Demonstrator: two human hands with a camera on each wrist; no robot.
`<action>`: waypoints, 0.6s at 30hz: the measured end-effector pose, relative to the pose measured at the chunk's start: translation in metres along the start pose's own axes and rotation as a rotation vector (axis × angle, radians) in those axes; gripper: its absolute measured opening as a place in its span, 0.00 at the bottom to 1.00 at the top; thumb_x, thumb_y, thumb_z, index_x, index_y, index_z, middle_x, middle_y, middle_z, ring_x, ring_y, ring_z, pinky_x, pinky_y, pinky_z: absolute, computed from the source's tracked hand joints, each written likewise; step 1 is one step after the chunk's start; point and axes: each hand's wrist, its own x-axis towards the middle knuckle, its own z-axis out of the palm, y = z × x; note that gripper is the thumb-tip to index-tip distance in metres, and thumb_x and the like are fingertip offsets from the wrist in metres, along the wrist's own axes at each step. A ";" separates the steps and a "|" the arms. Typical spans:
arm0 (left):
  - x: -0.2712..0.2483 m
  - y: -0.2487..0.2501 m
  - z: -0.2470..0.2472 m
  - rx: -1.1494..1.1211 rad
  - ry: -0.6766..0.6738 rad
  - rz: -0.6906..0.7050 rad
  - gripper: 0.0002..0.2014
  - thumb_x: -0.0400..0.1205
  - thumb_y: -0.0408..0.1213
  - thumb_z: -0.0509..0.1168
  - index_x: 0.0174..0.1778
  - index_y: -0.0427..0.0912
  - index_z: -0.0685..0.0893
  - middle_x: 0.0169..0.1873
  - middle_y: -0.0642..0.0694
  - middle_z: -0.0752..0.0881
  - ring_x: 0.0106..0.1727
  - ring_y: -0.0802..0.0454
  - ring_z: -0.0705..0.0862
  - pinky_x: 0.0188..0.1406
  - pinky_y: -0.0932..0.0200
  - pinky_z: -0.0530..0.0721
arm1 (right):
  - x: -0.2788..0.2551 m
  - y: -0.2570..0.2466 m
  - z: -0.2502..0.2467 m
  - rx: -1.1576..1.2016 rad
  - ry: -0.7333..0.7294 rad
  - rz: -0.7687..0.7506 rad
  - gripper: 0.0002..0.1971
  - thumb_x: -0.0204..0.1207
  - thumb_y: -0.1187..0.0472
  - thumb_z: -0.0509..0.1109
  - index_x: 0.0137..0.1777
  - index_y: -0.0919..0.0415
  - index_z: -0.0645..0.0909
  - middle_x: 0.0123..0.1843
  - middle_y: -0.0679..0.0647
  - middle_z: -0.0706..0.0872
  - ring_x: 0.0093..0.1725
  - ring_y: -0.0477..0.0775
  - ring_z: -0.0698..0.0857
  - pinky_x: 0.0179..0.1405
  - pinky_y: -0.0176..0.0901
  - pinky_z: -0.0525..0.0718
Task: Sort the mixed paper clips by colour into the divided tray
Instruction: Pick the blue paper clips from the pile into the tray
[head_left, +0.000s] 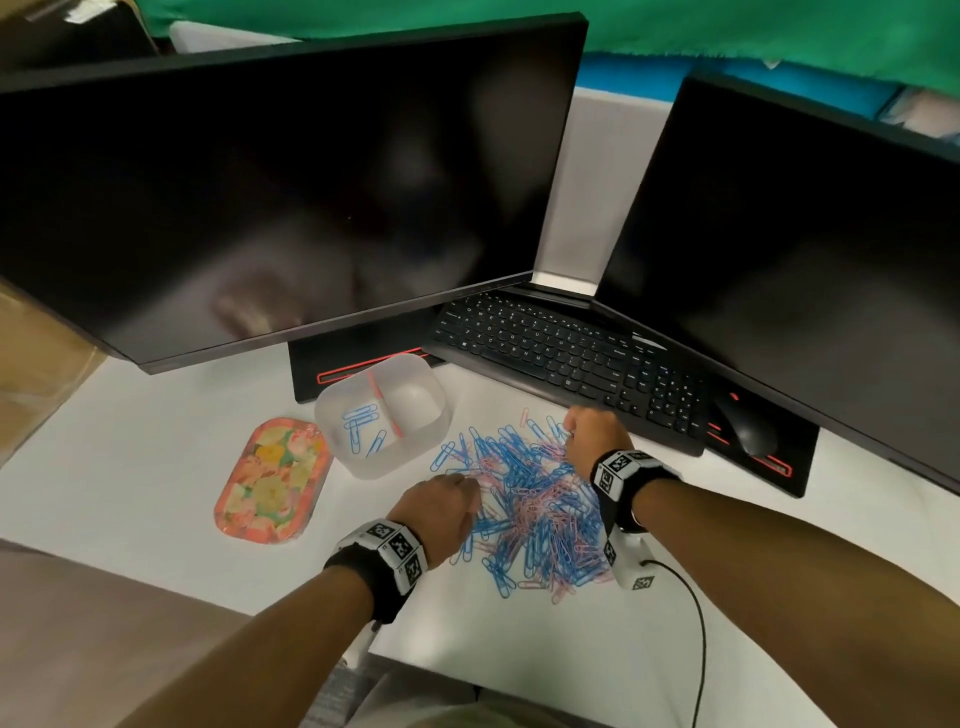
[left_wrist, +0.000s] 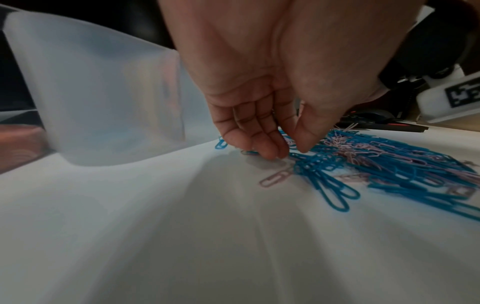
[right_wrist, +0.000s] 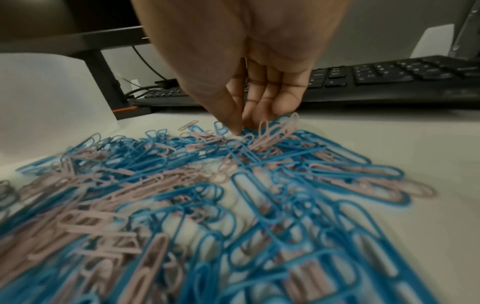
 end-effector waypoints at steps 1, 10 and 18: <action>0.001 0.000 0.000 0.008 -0.012 -0.003 0.10 0.82 0.40 0.59 0.58 0.44 0.78 0.55 0.45 0.82 0.56 0.43 0.82 0.49 0.54 0.79 | 0.001 0.000 0.000 0.025 -0.012 0.013 0.13 0.74 0.74 0.63 0.54 0.61 0.81 0.46 0.60 0.86 0.41 0.59 0.86 0.39 0.44 0.86; 0.004 0.002 0.001 0.014 -0.069 -0.015 0.08 0.82 0.42 0.60 0.53 0.46 0.81 0.56 0.48 0.81 0.57 0.45 0.82 0.53 0.53 0.82 | -0.003 0.007 -0.005 0.080 -0.159 0.004 0.16 0.73 0.74 0.64 0.58 0.62 0.82 0.59 0.59 0.85 0.55 0.59 0.85 0.55 0.48 0.85; 0.004 -0.009 -0.005 -0.249 -0.026 -0.049 0.03 0.79 0.35 0.63 0.44 0.45 0.82 0.43 0.50 0.85 0.43 0.52 0.81 0.43 0.64 0.77 | -0.007 0.017 -0.019 0.314 -0.084 -0.026 0.10 0.80 0.63 0.63 0.44 0.63 0.85 0.50 0.59 0.90 0.49 0.59 0.87 0.50 0.45 0.84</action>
